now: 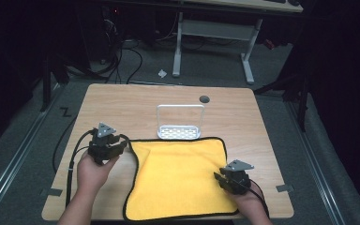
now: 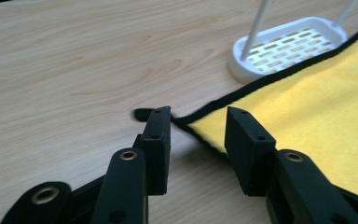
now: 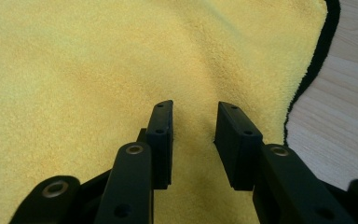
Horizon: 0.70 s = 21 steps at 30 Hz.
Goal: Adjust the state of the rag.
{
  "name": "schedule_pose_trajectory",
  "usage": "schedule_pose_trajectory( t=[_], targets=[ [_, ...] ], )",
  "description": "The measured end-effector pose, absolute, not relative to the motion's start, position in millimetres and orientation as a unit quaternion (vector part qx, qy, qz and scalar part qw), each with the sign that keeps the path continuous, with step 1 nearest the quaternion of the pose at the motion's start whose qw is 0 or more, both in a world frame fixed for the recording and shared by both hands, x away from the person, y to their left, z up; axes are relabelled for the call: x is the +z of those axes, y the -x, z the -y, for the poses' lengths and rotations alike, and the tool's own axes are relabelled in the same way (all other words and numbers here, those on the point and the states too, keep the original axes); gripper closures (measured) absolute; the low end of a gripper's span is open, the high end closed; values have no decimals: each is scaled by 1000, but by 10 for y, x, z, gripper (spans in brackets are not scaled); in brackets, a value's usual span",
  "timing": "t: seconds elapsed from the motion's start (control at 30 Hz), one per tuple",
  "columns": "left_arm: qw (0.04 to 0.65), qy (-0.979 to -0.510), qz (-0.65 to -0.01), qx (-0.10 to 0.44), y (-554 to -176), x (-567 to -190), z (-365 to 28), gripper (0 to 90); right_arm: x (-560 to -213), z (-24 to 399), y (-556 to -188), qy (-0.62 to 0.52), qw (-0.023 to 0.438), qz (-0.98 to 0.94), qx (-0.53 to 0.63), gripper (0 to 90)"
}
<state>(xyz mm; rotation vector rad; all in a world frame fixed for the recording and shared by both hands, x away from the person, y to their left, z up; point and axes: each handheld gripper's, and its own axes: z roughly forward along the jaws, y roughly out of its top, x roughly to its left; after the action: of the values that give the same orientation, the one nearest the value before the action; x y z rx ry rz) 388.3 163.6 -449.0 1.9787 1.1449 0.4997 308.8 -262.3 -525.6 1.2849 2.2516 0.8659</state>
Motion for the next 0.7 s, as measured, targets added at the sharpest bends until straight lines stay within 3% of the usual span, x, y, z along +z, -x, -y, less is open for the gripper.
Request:
schedule_pose_trajectory(
  t=[0.13, 0.3, 0.57, 0.7],
  targets=[
    [405, -788, -435, 162, -3804, -4601, -1476, 644, -5257, 2620, -3088, -461, 203, -806, 310, 676],
    [392, -804, -438, 91, -3701, -5039, -1362, 678, -5261, 2627, -3087, -461, 202, -805, 313, 676],
    [387, -813, -423, 100, -3480, -5287, -1333, 677, -5250, 2635, -3090, -458, 201, -805, 321, 656],
    [396, -809, -423, 98, -3485, -5307, -1339, 678, -5213, 2597, -3238, -460, 216, -802, 314, 706]
  ],
)
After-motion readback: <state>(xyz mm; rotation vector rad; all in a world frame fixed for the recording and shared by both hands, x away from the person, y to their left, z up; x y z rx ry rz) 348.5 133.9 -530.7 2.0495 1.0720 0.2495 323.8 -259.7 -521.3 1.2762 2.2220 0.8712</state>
